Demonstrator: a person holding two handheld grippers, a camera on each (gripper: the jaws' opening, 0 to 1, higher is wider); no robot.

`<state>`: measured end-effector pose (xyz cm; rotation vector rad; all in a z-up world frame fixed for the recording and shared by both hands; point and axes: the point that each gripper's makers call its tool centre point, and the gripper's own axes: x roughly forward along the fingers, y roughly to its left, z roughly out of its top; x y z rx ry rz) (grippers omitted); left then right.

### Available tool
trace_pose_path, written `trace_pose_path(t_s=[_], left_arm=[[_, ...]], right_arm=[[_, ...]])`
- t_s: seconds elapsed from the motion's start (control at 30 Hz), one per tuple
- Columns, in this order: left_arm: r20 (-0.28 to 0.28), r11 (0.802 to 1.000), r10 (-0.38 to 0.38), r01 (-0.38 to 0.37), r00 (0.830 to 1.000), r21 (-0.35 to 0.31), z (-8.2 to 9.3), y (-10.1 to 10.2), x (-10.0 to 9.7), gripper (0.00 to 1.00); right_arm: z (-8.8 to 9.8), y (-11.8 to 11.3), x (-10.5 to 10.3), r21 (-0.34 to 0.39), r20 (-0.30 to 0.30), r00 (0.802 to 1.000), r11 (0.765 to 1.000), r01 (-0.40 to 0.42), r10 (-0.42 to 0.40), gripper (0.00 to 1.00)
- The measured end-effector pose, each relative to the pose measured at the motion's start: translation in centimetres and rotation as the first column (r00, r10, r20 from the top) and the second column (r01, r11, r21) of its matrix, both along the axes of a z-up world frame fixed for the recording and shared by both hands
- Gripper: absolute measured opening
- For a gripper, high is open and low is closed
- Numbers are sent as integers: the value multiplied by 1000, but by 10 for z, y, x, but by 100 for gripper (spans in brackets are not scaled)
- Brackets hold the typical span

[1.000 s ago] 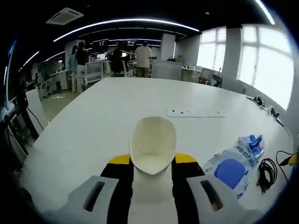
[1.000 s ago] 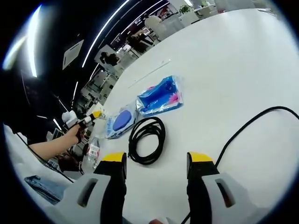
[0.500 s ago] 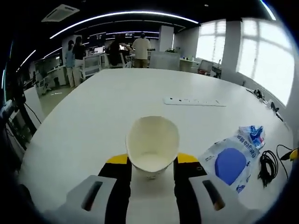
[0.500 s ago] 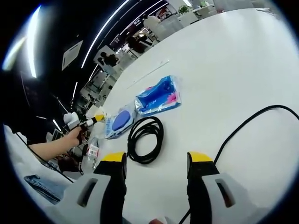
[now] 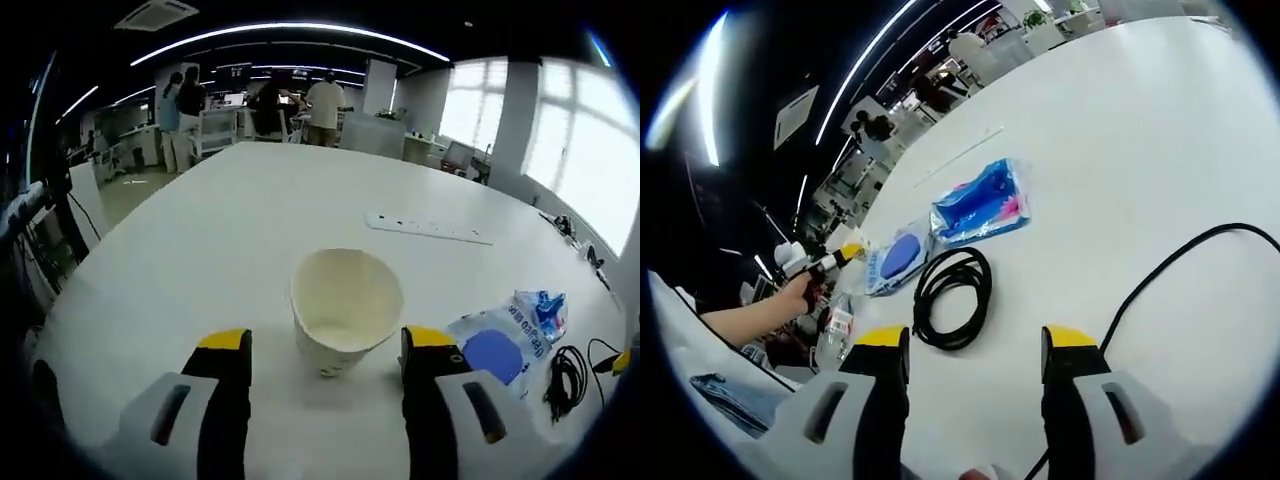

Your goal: Arrange the tabletop items into an orderly group along one side of the table until the central work area is clear of visible clutter.

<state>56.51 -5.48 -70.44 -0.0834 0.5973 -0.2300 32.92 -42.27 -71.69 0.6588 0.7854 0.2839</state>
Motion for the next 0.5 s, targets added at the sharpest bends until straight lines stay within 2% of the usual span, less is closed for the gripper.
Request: trace_pose_path(t_s=[0.1, 0.2, 0.33, 0.5], left_arm=[[13, 1000, 6, -5, 1000, -4, 3, 3, -3, 68], [21, 1000, 1, -1, 1000, -16, 7, 3, -7, 65], [45, 1000, 3, -2, 999, -16, 14, 6, -7, 66], [48, 1000, 2, -1, 999, -17, 17, 7, -11, 66]], right_arm=[[0, 2, 1, 0, 5, 1000, 1000, -8, 8, 53], [2, 4, 3, -1, 11, 1000, 1000, -16, 16, 53], [2, 4, 4, -2, 18, 1000, 1000, -17, 17, 54], [5, 5, 4, -2, 31, 999, 1000, -15, 15, 54]])
